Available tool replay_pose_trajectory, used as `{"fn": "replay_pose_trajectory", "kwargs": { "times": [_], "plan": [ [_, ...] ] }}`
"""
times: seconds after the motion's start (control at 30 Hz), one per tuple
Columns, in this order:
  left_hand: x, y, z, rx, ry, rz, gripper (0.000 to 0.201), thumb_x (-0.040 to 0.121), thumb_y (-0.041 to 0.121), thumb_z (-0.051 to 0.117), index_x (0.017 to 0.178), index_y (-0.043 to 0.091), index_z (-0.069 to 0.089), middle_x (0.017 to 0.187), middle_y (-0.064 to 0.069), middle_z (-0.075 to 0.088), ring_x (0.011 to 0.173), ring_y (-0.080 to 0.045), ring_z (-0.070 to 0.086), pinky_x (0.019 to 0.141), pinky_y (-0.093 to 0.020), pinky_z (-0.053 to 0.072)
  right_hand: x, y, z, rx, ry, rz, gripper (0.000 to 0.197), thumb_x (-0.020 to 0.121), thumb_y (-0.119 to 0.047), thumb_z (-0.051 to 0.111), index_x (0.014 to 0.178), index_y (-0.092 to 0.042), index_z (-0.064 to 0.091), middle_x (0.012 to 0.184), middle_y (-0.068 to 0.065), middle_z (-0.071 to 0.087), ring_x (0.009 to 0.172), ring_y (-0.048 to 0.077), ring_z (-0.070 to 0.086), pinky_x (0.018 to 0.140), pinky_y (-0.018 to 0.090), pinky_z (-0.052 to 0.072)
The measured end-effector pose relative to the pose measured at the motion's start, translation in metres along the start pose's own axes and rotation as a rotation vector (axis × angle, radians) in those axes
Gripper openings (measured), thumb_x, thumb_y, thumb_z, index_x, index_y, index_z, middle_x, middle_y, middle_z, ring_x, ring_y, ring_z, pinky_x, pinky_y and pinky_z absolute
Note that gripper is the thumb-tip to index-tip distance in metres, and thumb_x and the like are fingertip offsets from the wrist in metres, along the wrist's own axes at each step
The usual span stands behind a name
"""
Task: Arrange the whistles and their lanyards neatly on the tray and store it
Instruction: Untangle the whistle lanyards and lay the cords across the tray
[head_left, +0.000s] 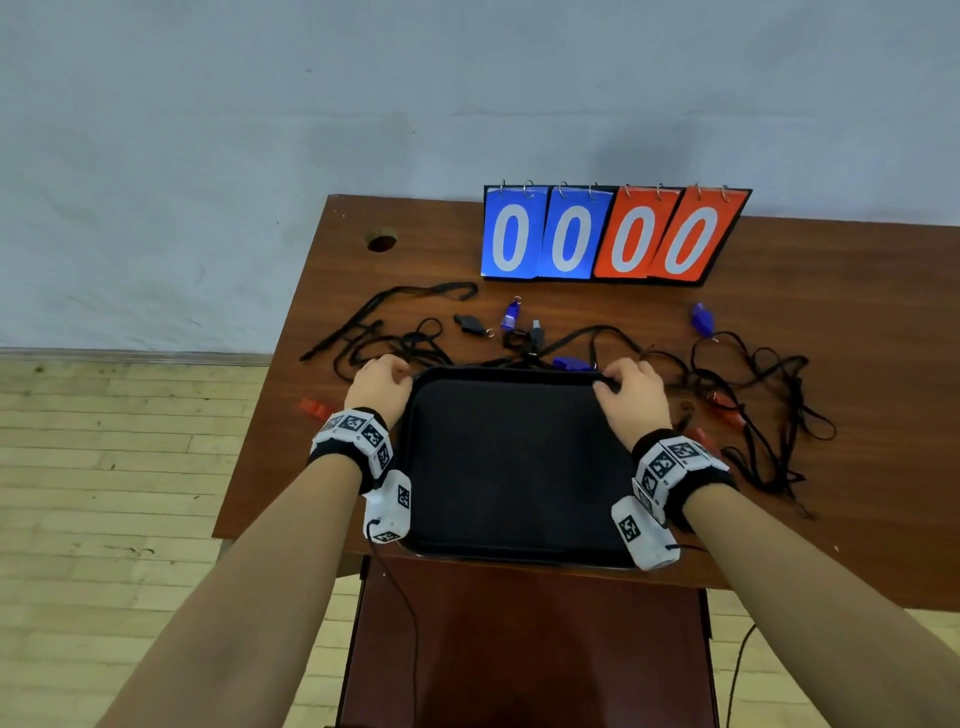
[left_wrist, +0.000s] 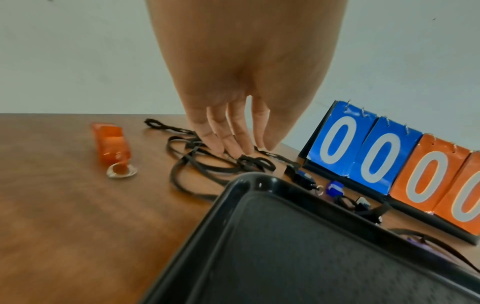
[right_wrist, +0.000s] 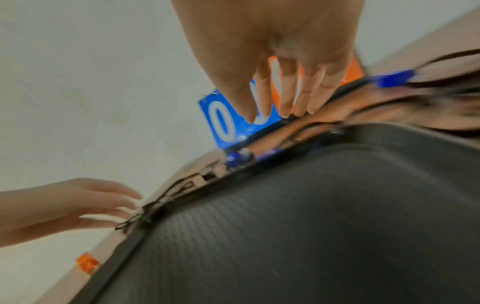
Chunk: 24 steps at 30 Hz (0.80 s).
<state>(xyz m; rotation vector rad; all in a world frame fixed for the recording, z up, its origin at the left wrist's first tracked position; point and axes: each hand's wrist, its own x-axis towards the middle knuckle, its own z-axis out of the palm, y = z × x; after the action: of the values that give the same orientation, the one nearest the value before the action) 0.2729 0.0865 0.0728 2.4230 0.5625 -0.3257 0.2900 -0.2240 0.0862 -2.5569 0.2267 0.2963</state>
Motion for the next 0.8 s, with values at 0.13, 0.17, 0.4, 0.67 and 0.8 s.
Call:
{"fn": "replay_pose_trajectory", "kwargs": {
  "times": [0.13,0.17,0.4,0.67,0.8],
  "plan": [
    [0.033,0.012,-0.01,0.019,-0.019,0.114,0.026,0.092,0.018,0.053,0.116,0.015,0.059,0.116,-0.008,0.059,0.109,-0.026,0.055,0.088,-0.034,0.045,0.027,-0.062,0.01,0.081,-0.08,-0.194,0.024,0.092,-0.023,0.057,0.112,-0.012,0.063,0.114,0.01,0.059,0.11,0.028,0.054,0.097,0.041,0.045],
    [0.044,0.014,-0.015,0.034,-0.015,0.126,0.026,0.092,0.018,0.052,0.117,0.015,0.059,0.117,-0.008,0.059,0.11,-0.026,0.055,0.09,-0.035,0.046,0.035,-0.078,0.016,0.087,-0.103,-0.225,0.025,0.091,-0.023,0.057,0.113,-0.013,0.064,0.115,0.009,0.06,0.109,0.026,0.056,0.098,0.04,0.045],
    [0.13,0.019,-0.046,0.249,0.062,0.11,0.036,0.091,0.016,0.048,0.127,0.014,0.047,0.132,-0.013,0.044,0.122,-0.034,0.039,0.096,-0.045,0.041,0.108,-0.156,0.059,-0.048,-0.198,-0.252,0.039,0.095,-0.024,0.052,0.132,-0.013,0.053,0.135,0.01,0.052,0.125,0.026,0.048,0.103,0.036,0.039],
    [0.171,-0.012,-0.045,0.32,-0.058,0.009,0.043,0.09,0.027,0.058,0.126,0.009,0.043,0.132,-0.015,0.043,0.121,-0.035,0.042,0.097,-0.049,0.042,0.155,-0.168,0.108,-0.177,-0.279,-0.147,0.034,0.092,-0.016,0.053,0.125,-0.022,0.056,0.128,0.015,0.05,0.115,0.033,0.051,0.094,0.04,0.046],
    [0.174,-0.019,-0.044,0.292,-0.075,0.023,0.025,0.092,0.023,0.052,0.115,0.012,0.052,0.124,-0.013,0.049,0.115,-0.033,0.046,0.096,-0.046,0.043,0.157,-0.169,0.114,-0.201,-0.278,-0.141,0.016,0.087,-0.006,0.054,0.101,-0.015,0.053,0.103,0.015,0.056,0.086,0.032,0.055,0.07,0.036,0.046]
  ]
}}
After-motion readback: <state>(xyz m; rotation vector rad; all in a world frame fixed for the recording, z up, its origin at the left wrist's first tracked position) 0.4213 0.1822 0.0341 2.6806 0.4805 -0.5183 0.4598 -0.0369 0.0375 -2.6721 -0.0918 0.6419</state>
